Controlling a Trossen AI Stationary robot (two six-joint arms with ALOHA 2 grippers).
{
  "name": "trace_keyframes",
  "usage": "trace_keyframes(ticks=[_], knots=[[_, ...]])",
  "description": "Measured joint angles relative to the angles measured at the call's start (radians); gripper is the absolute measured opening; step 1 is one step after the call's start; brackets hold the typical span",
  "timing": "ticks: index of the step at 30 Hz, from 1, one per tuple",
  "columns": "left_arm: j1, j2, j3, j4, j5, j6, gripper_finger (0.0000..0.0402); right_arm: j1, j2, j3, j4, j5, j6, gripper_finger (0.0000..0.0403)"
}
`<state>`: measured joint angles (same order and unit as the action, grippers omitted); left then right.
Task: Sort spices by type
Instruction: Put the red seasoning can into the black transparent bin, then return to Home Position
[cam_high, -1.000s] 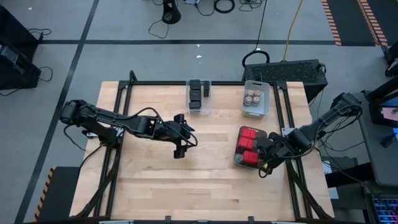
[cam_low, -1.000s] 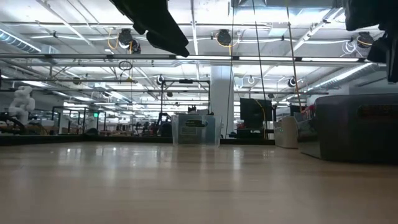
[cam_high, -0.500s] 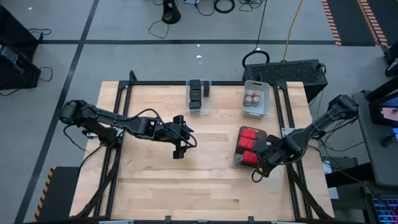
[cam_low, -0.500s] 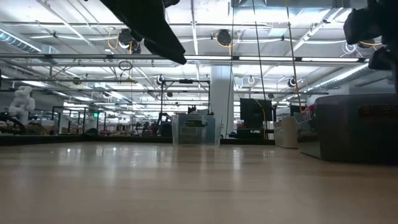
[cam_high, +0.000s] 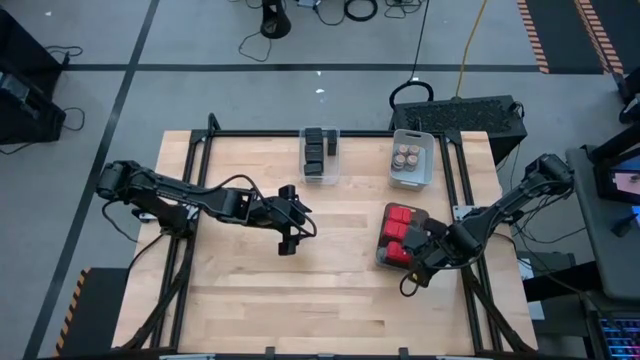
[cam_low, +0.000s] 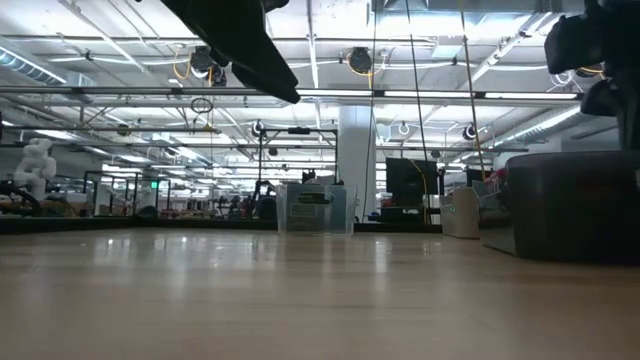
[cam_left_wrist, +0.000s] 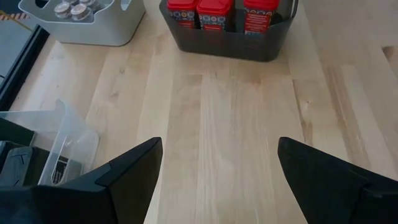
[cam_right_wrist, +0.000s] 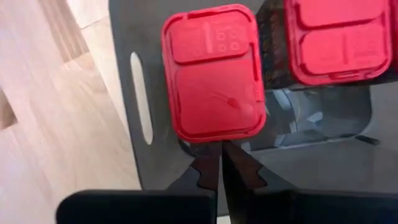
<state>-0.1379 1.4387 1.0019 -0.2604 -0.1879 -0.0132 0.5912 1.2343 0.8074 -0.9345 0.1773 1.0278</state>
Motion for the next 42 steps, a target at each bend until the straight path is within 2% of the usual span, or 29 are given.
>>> trace_keyframes(ticks=[10, 17, 22, 26, 34, 38, 42], knots=[[0.0, 0.0, 0.0, 0.0, 0.0, -0.005, 0.0326, -0.051, 0.0, 0.0, 0.001, 0.072, -0.059, 0.0], [0.0, 0.0, 0.0, -0.002, 0.0, -0.006, 0.0326, -0.064, -0.016, 0.004, -0.003, 0.003, -0.072, 0.0], [0.0, 0.0, 0.0, 0.031, -0.001, 0.002, 0.0326, -0.064, -0.043, 0.073, -0.011, 0.009, -0.096, 0.0], [-0.019, -0.011, 0.0, 0.089, -0.025, 0.025, 0.0326, -0.064, -0.047, 0.164, -0.002, 0.058, -0.153, 0.0], [-0.132, -0.043, 0.002, 0.155, -0.167, 0.082, 0.0326, -0.044, -0.049, 0.247, 0.228, 0.063, -0.41, 0.0], [-0.188, -0.081, 0.001, 0.148, -0.179, 0.087, 0.0326, -0.034, -0.049, 0.246, 0.292, 0.064, -0.509, 0.0], [-0.239, -0.122, -0.002, 0.151, -0.184, 0.129, 0.0326, -0.032, -0.053, 0.175, 0.372, 0.082, -0.566, 0.0]])
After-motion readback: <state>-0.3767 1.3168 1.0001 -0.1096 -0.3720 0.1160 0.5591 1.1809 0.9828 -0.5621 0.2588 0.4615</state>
